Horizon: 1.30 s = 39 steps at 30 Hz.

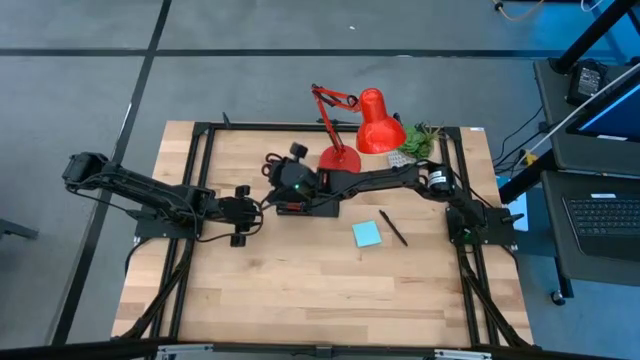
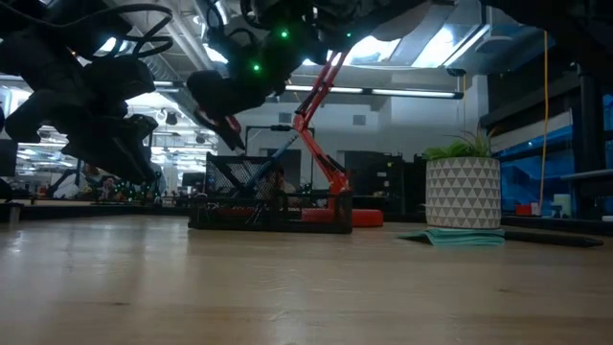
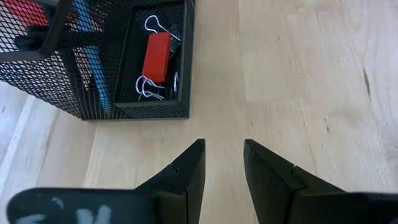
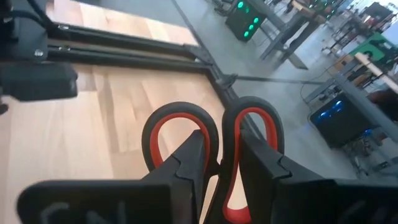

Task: Pick and place office supplies into organizer
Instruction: Put the black scissors into the black desk organizer

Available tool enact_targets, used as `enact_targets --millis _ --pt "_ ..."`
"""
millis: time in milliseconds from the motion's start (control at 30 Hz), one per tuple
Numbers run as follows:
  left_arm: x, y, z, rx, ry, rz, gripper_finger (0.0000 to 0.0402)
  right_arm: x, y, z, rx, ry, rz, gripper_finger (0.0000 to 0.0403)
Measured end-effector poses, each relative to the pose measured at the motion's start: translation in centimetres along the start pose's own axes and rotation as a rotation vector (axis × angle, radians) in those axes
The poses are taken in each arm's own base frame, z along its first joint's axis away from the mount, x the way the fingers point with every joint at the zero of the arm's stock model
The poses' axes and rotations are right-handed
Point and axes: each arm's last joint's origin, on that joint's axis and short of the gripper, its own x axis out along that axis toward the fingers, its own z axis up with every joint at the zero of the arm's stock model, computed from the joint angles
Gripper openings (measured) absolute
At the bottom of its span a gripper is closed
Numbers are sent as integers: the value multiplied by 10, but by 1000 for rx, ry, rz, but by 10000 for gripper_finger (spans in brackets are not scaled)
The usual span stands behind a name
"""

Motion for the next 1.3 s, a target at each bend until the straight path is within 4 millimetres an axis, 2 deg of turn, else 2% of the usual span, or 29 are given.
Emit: enact_targets --millis 1000,1300 --pt "0 0 0 0 3 0 104 0 3 -11 53 98 19 80" --pt "0 0 0 1 5 1 104 10 13 -24 33 111 18 80"
